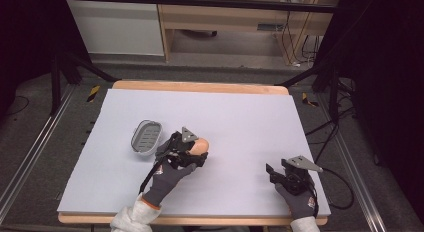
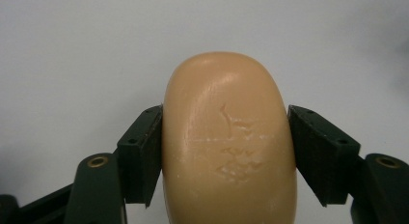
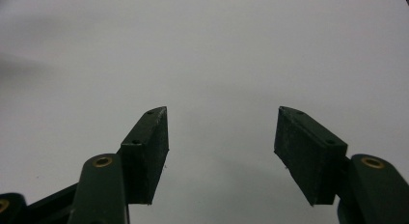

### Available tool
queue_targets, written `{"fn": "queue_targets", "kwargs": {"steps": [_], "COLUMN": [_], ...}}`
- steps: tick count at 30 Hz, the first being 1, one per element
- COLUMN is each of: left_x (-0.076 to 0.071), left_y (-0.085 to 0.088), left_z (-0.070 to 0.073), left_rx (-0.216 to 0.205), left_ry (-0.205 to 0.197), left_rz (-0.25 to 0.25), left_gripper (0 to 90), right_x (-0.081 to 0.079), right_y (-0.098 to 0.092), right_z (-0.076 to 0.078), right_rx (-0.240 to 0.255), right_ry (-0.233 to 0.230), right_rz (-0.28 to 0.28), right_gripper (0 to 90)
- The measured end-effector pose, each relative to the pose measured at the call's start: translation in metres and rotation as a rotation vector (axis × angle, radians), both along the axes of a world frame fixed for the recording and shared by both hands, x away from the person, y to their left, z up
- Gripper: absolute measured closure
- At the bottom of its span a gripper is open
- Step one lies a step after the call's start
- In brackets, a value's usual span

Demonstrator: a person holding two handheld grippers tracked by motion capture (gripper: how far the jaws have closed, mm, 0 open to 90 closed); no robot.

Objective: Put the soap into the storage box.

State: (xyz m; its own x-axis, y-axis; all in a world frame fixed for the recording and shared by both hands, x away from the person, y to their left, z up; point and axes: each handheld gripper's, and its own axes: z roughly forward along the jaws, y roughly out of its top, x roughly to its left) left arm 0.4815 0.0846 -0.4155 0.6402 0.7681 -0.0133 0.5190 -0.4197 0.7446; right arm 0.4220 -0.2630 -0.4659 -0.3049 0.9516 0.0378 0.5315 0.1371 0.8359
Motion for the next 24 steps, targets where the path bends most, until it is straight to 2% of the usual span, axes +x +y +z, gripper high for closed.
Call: {"fn": "queue_targets", "kwargs": {"steps": [17, 24], "left_x": [-0.008, -0.008], "left_y": [0.049, 0.071], "left_z": [0.019, 0.028], "left_rx": [-0.041, -0.036], "left_ry": [-0.025, -0.04], "left_rz": [0.058, 0.093], "left_gripper": [31.7, 31.8], "right_x": [0.0, -0.001], "right_y": [0.0, 0.001], "right_z": [0.0, 0.001], "right_rx": [-0.001, 0.005], "right_ry": [-0.007, 0.002], "right_rz": [-0.003, -0.001], "right_gripper": [36.5, 36.5]}}
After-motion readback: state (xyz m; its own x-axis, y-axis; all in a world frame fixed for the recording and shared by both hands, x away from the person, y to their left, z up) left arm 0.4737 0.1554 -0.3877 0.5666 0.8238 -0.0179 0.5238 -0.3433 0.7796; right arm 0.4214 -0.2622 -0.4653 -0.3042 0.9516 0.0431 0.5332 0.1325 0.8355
